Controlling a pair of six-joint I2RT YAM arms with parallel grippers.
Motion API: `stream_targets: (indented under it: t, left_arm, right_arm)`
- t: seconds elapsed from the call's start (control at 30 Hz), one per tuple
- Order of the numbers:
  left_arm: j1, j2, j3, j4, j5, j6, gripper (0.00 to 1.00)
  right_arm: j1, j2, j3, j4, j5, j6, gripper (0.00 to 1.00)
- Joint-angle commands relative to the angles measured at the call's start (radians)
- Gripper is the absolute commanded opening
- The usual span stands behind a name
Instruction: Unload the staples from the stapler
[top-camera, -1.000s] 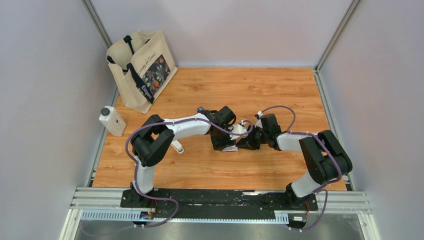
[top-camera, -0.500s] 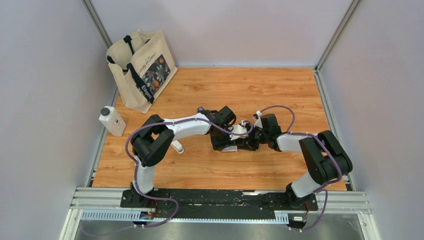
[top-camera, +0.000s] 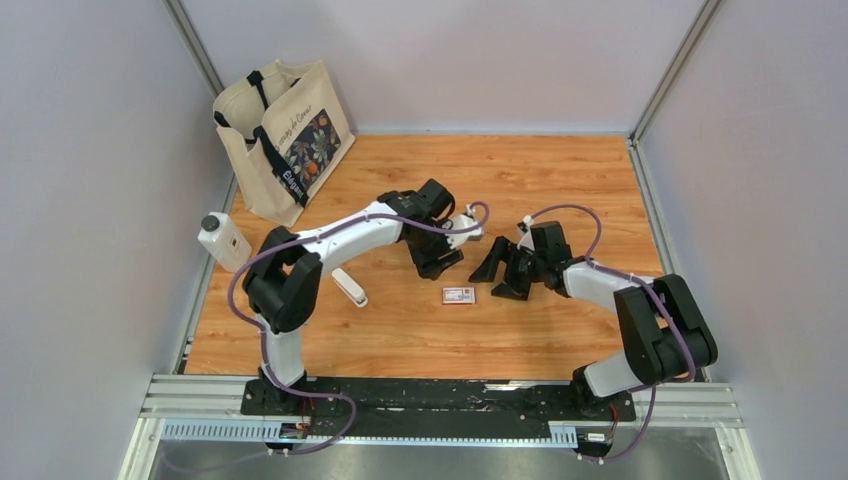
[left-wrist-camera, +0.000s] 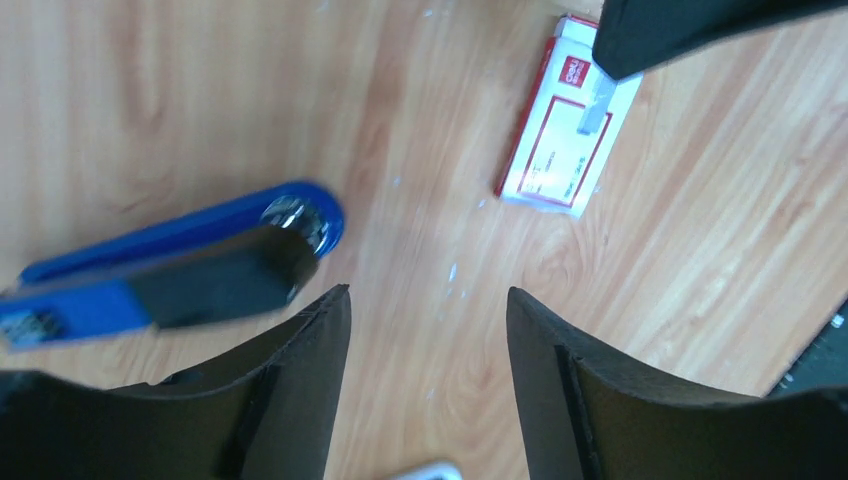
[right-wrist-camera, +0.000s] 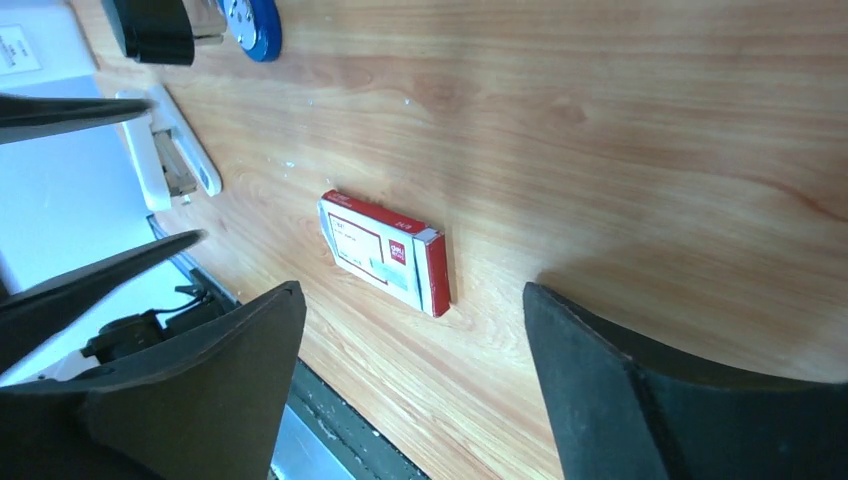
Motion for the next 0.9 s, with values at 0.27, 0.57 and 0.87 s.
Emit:
stream_targets:
  t: [0.27, 0.57, 0.87]
  left_arm:
    - [0.164, -0.421, 0.100, -0.241, 0.166, -0.142, 0.79]
    - [0.381, -0.651, -0.025, -0.325, 0.174, -0.147, 0.81]
    - [0.628, -0.823, -0.323, -0.242, 0.187, -0.130, 0.82]
  right_arm:
    - [-0.016, -0.165, 0.268, -0.437, 0.265, -0.123, 1.00]
    - [-0.007, -0.252, 0.414, -0.556, 0.304, -0.162, 1.00]
    - [0.010, -0.222, 0.460, -0.595, 0.348, -0.219, 1.00]
